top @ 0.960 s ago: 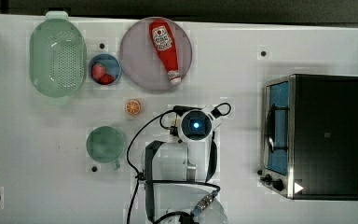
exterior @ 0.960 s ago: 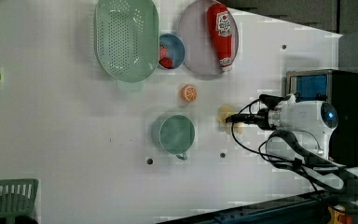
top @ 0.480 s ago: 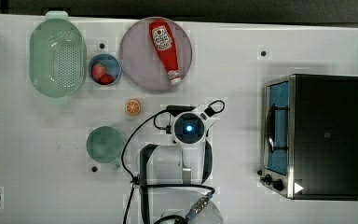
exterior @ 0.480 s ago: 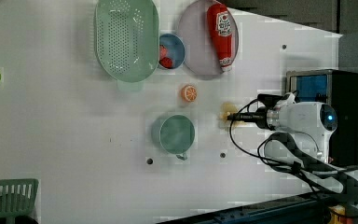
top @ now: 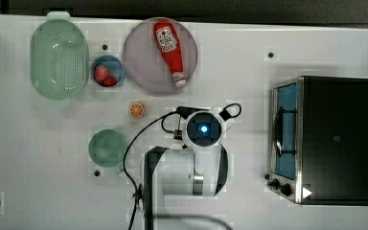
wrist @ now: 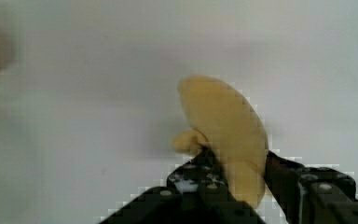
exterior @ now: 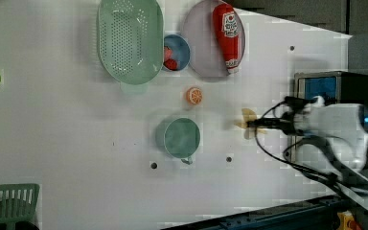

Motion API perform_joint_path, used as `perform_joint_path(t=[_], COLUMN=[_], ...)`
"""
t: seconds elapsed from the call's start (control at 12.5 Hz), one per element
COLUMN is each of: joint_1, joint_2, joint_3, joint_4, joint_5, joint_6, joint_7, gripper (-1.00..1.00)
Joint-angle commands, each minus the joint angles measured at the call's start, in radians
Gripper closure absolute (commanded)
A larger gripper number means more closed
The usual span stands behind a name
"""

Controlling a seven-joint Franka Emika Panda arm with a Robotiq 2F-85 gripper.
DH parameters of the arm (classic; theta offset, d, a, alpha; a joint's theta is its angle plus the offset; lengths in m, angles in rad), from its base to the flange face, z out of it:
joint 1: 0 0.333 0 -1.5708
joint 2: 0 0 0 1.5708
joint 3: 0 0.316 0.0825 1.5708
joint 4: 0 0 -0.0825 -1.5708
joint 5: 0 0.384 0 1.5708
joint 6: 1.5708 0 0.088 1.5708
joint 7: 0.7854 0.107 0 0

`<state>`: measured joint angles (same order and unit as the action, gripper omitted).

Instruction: Pick Banana and place it in mug.

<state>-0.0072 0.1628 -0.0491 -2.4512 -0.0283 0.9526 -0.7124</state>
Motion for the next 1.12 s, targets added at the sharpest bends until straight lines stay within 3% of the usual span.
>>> perform_joint_path(t=[0.08, 0.4, 0.72, 1.12], joint_1=[-0.007, -0.006, 0.014, 0.057], joint_2=[-0.201, -0.392, -0.434, -0.402], joint_3=[-0.037, -0.038, 0.001, 0.186], joint_4=[0.083, 0.196, 0.351, 0.374], joint_5=[0.005, 0.005, 0.005, 0.074], joint_6=[-0.204, -0.478, -0.757, -0.809], joint_7=[-0.033, -0.032, 0.056, 0.365], gripper=[0.38, 0.38, 0.38, 0.38])
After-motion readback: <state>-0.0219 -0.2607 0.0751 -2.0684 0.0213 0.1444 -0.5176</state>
